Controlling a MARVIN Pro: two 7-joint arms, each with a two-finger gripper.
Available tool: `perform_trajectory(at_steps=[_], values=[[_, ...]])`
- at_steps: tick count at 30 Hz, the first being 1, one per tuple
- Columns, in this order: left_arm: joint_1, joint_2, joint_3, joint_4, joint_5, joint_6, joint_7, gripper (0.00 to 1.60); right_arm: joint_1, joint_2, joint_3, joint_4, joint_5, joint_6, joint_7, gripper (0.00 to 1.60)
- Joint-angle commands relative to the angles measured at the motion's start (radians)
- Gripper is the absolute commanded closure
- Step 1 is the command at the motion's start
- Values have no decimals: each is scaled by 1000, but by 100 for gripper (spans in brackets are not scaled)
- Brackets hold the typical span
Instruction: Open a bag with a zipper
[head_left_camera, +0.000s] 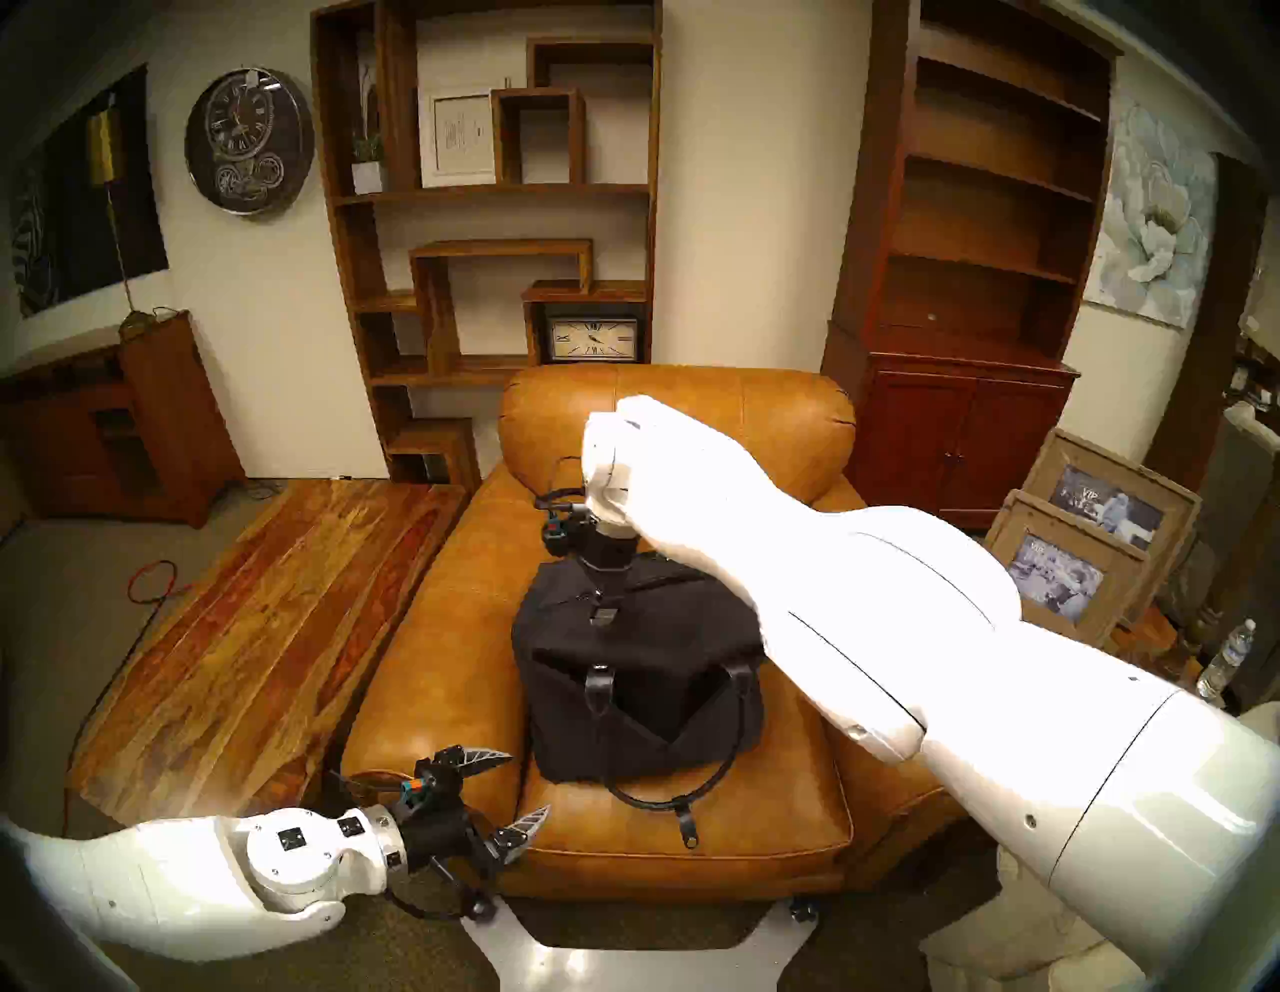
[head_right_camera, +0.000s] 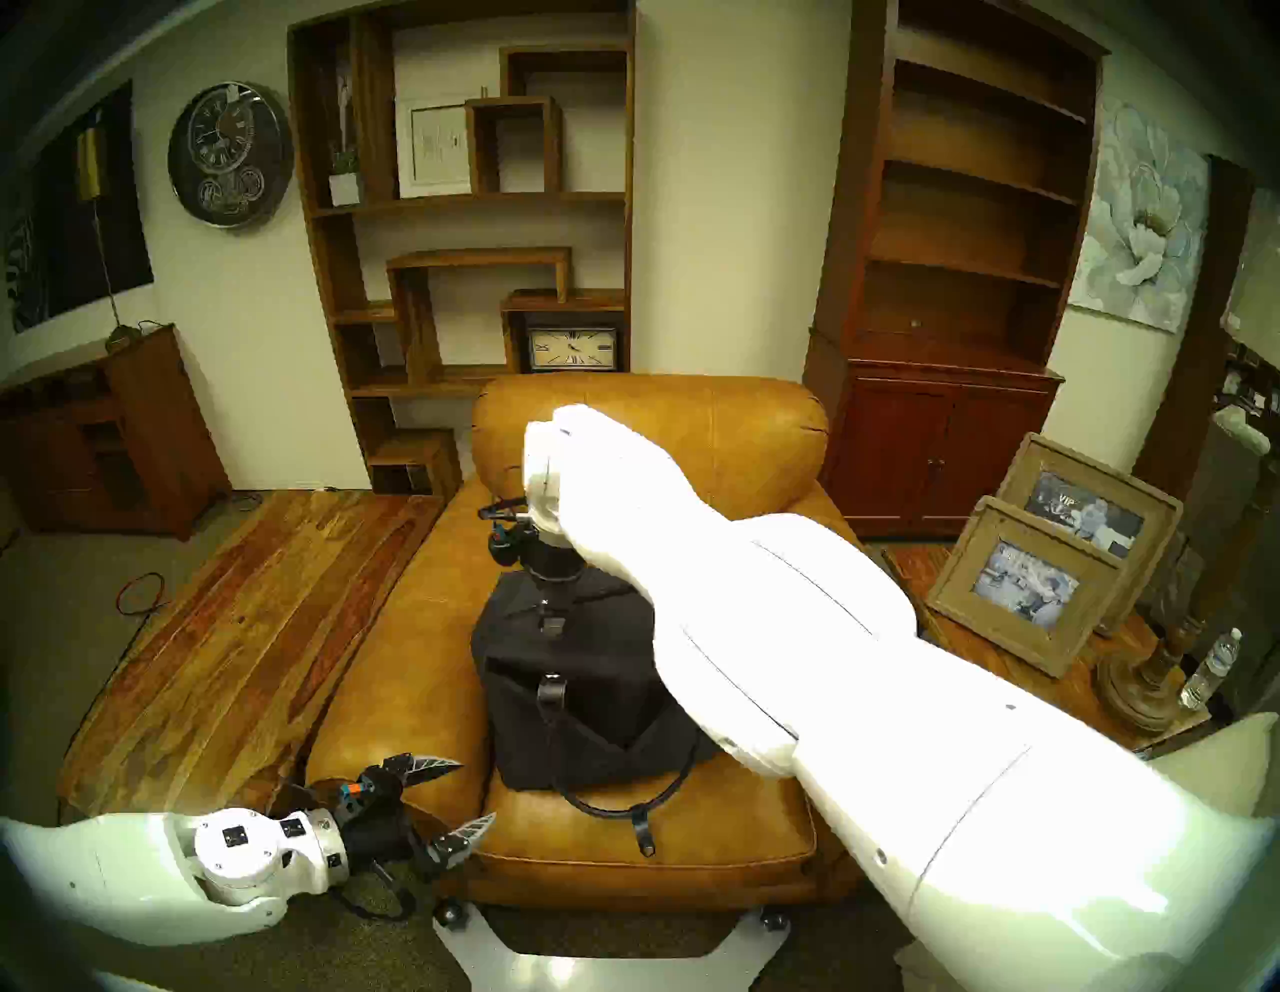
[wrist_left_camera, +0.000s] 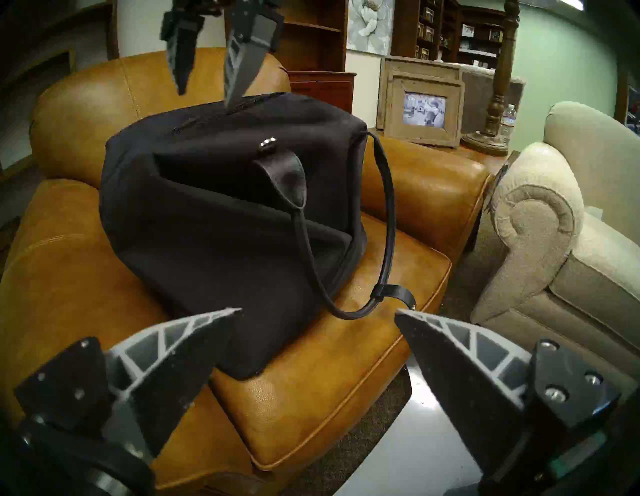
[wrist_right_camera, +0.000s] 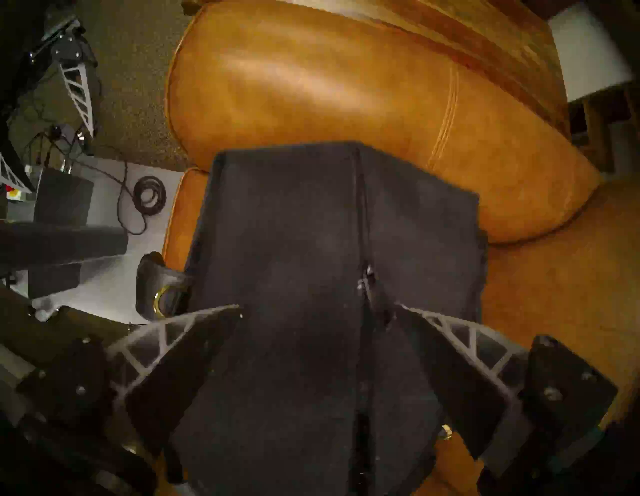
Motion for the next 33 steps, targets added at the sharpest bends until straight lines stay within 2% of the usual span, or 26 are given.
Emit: perform_trajectory(at_steps=[1,12,33], values=[[-2,-2,-1,-4,0,-2,0,0,-32,75,31,22,17,46,-11,0],[-5,-2,3,-2,0,-2,0,0,-27,164,90,47,44,93,-59,0],[-11,-2,9,0,0,-2,1,0,-7,264,197,9,96,124,-160,0]])
